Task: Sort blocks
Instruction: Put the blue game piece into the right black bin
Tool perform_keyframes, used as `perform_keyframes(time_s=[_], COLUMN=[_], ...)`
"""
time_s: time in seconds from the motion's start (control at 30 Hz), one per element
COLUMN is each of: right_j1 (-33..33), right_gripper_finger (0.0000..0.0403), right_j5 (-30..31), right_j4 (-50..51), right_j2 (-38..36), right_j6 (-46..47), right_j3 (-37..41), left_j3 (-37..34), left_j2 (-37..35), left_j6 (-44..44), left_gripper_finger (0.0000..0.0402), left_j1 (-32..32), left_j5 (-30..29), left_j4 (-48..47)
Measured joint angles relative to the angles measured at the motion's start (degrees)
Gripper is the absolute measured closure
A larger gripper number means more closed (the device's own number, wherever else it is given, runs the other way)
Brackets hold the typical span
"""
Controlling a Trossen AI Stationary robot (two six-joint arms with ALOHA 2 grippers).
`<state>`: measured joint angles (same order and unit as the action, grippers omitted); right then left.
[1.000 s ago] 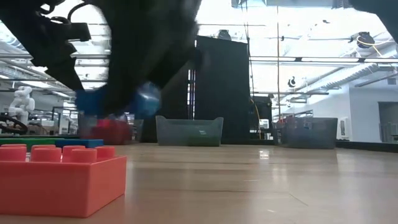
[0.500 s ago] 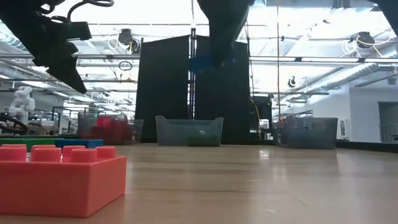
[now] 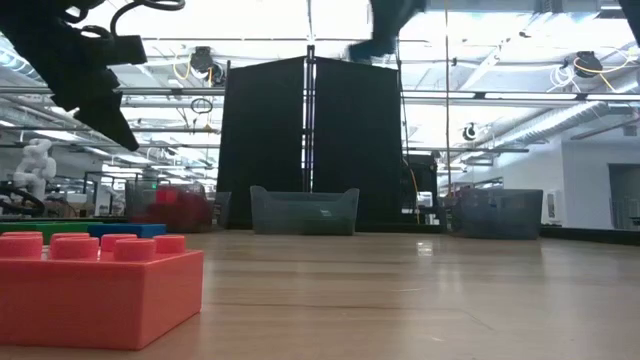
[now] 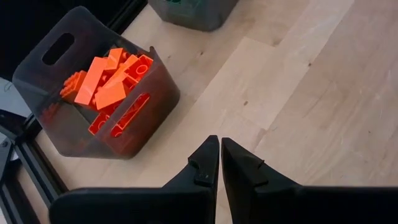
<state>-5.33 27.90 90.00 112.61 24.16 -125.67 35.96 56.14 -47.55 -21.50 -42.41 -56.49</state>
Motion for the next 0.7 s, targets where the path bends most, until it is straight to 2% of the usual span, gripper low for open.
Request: perform_keyframes(time_s=[0.13, 0.23, 0.5, 0.6, 0.7], right_j1=[7.52, 13.15, 21.67, 23.88, 25.02], right_gripper_finger=[0.0288, 0.0288, 0.0288, 0.0288, 0.0288], right_j5=[2.01, 1.69, -3.35, -6.55, -10.17], right_j4=[-0.16, -3.19, -27.66, -35.66, -43.24], right_j2=[-9.89, -18.47, -40.05, -44.00, -44.69], right_j6=[0.70, 2.10, 8.20, 11.97, 13.96], right_j3=[10.56, 21.71, 54.92, 65.92, 74.29], left_j3=[-0.02, -0.01, -0.02, -0.02, -0.02], left_j2=[0.00, 0.00, 0.00, 0.00, 0.00], left_j6=[-0.02, -0.01, -0.10, -0.11, -0.14], left_gripper_finger=[0.0378, 0.0378, 0.0378, 0.0378, 0.0378], left_j1=[-0.02, -0.02, -0.02, -0.02, 0.00], left_j5=[1.26, 2.45, 3.14, 2.83, 1.71], left_j4=[0.00, -0.01, 0.03, 0.58, 0.72])
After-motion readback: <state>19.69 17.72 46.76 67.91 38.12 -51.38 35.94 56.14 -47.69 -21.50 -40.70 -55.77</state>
